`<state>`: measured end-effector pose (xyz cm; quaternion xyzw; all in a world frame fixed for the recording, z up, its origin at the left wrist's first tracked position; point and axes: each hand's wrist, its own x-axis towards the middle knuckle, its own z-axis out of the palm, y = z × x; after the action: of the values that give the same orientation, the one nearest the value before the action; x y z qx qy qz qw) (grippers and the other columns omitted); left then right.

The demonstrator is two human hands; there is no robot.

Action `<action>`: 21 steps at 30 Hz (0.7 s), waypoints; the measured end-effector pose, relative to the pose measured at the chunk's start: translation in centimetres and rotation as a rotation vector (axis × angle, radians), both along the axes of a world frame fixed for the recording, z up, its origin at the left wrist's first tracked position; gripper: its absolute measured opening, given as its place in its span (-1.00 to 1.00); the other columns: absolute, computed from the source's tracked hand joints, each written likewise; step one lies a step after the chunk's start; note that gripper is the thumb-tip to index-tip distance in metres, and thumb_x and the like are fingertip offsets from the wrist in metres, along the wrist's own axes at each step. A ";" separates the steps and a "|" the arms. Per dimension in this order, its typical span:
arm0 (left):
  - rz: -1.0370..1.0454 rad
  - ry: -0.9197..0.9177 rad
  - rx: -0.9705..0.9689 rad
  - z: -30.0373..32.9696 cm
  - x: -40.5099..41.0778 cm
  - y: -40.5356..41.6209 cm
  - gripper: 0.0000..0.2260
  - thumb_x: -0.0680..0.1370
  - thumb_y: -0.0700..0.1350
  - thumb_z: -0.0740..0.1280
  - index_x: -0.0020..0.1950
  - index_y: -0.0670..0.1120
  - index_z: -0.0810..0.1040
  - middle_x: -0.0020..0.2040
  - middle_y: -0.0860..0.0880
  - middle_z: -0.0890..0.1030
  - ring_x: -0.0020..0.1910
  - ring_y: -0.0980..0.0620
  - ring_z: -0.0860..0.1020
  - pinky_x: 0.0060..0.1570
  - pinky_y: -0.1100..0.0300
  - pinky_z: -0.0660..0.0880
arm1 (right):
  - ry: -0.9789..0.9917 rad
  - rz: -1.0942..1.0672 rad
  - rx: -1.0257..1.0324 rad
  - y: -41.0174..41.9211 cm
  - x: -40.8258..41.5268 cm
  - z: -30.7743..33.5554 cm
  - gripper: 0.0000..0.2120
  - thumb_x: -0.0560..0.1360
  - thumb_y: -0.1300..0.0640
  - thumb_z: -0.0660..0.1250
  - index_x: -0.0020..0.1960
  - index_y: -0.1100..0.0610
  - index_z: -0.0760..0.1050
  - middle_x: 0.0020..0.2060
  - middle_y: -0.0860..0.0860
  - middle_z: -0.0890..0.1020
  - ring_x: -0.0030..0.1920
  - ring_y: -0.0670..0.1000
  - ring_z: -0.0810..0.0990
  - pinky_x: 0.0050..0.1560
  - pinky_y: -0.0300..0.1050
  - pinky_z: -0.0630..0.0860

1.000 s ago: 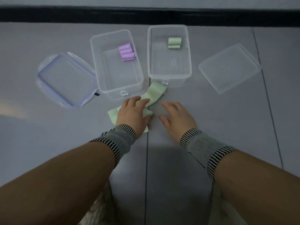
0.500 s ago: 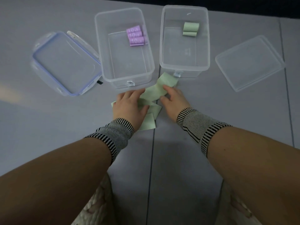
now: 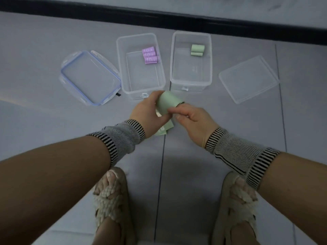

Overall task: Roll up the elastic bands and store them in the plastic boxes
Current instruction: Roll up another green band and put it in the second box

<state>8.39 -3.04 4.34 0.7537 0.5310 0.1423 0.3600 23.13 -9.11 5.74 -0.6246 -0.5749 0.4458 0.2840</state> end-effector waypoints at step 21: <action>0.244 -0.374 -0.177 23.1 -0.1 -7.8 -0.93 0.46 -0.22 0.42 -0.20 -0.18 0.57 -0.14 -0.15 0.65 -0.20 0.02 0.57 -0.12 0.20 0.56 | 0.296 -0.640 -0.243 -4.7 0.3 21.2 -0.73 0.55 -0.02 0.21 0.03 0.15 0.57 -0.19 0.00 0.70 -0.03 0.01 0.64 0.05 -0.01 0.54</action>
<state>8.27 -10.89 27.48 0.6098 0.5527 0.2749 0.4971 23.42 -13.83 26.99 -0.7308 -0.2462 0.4847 0.4128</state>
